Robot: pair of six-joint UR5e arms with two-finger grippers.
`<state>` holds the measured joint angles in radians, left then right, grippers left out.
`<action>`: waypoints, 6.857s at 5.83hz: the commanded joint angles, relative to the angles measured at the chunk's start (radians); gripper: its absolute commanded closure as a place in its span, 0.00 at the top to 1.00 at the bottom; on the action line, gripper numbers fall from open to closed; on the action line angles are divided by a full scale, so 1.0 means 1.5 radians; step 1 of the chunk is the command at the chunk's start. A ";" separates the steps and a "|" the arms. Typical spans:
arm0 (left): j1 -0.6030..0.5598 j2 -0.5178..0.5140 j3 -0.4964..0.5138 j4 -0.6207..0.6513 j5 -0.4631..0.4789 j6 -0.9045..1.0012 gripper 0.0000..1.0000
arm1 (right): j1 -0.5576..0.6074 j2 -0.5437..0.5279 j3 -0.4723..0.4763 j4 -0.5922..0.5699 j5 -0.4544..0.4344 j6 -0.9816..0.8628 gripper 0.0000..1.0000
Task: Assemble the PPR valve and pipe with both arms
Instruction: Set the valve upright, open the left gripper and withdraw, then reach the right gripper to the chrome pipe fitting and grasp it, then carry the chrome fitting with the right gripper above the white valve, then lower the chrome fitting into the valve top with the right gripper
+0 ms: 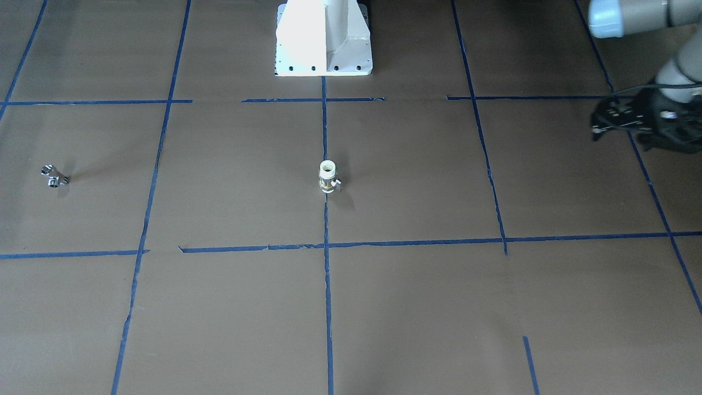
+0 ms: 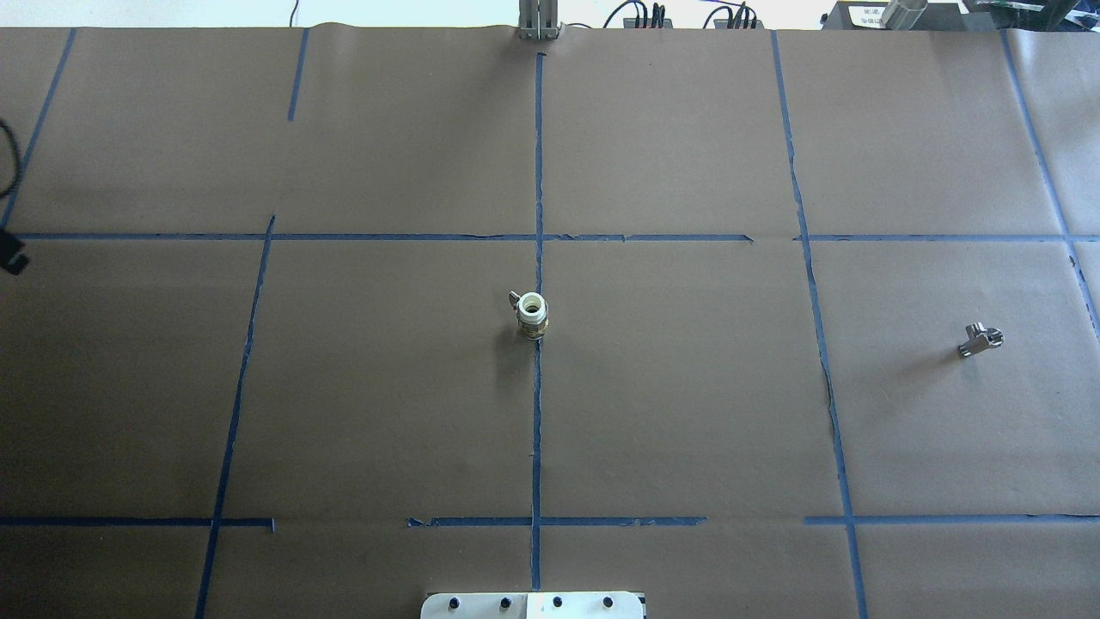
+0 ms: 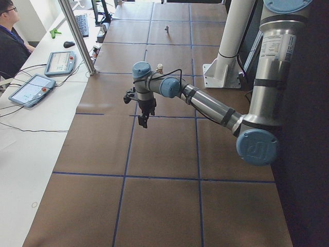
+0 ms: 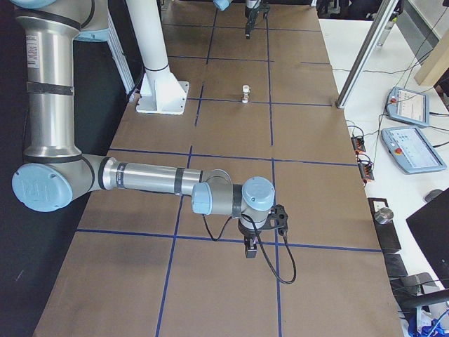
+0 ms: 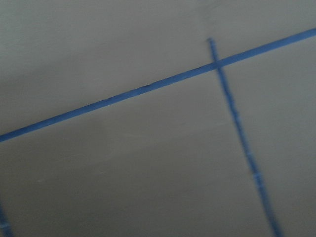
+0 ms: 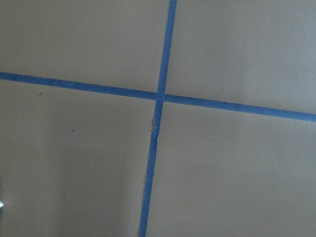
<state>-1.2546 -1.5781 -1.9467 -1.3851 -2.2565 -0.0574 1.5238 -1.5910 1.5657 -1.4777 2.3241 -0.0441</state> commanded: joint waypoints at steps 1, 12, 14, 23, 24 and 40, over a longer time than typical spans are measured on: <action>-0.160 0.106 0.060 -0.023 -0.056 0.196 1.00 | -0.033 0.028 0.021 0.002 0.026 0.078 1.00; -0.216 0.120 0.144 -0.095 -0.147 0.202 1.00 | -0.374 -0.080 0.096 0.321 -0.112 0.526 0.95; -0.216 0.120 0.143 -0.094 -0.147 0.202 1.00 | -0.373 -0.082 0.092 0.320 -0.109 0.524 0.15; -0.216 0.119 0.142 -0.094 -0.141 0.174 1.00 | -0.429 0.238 0.170 0.000 -0.144 0.586 0.00; -0.216 0.120 0.143 -0.093 -0.139 0.175 1.00 | -0.450 0.314 0.172 -0.084 -0.146 0.664 0.00; -0.215 0.103 0.133 -0.094 -0.079 0.124 1.00 | -0.671 0.643 0.011 -0.233 -0.357 1.198 0.00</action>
<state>-1.5769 -1.4227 -1.7472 -1.5274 -2.3746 0.1288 0.5164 -0.6271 1.5824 -1.8280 1.7945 1.7544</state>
